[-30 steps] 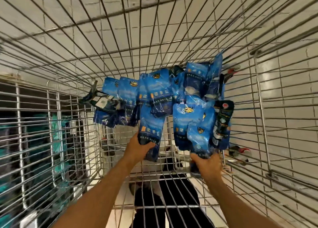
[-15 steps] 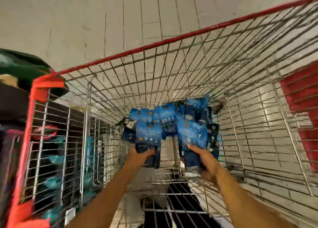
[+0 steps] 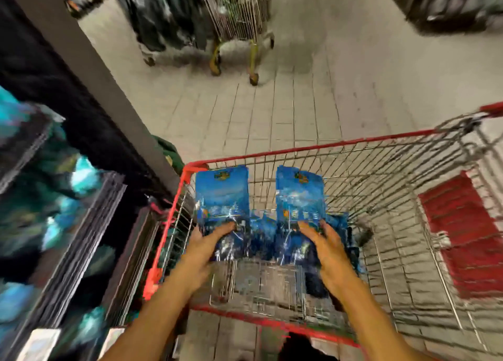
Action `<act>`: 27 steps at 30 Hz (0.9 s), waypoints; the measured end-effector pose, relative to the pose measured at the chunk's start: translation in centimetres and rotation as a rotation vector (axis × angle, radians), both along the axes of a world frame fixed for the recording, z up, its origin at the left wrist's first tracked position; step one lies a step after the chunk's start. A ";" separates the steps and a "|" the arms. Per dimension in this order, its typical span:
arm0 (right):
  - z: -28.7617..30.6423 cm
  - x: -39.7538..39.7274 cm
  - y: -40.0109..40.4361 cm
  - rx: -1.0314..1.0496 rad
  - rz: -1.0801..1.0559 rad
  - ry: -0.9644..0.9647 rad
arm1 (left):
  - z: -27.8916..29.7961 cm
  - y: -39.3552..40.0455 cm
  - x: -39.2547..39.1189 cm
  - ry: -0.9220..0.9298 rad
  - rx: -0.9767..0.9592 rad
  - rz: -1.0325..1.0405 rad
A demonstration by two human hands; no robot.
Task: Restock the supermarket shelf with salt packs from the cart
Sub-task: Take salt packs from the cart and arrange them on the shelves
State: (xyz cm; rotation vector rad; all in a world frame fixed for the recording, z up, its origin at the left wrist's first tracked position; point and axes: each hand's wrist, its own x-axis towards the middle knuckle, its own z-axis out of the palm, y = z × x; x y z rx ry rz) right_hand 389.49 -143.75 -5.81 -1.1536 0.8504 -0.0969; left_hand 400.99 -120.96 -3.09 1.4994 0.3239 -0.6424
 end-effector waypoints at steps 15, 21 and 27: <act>19.5 8.0 12.9 -0.146 0.517 -0.626 | 22.4 15.2 -5.3 -0.656 0.053 0.422; 26.2 11.1 19.8 -0.096 0.740 -0.870 | 29.0 20.8 -9.8 -0.851 0.188 0.667; 32.6 11.1 27.9 0.016 0.972 -1.097 | 33.8 26.1 -16.9 -0.939 0.293 0.926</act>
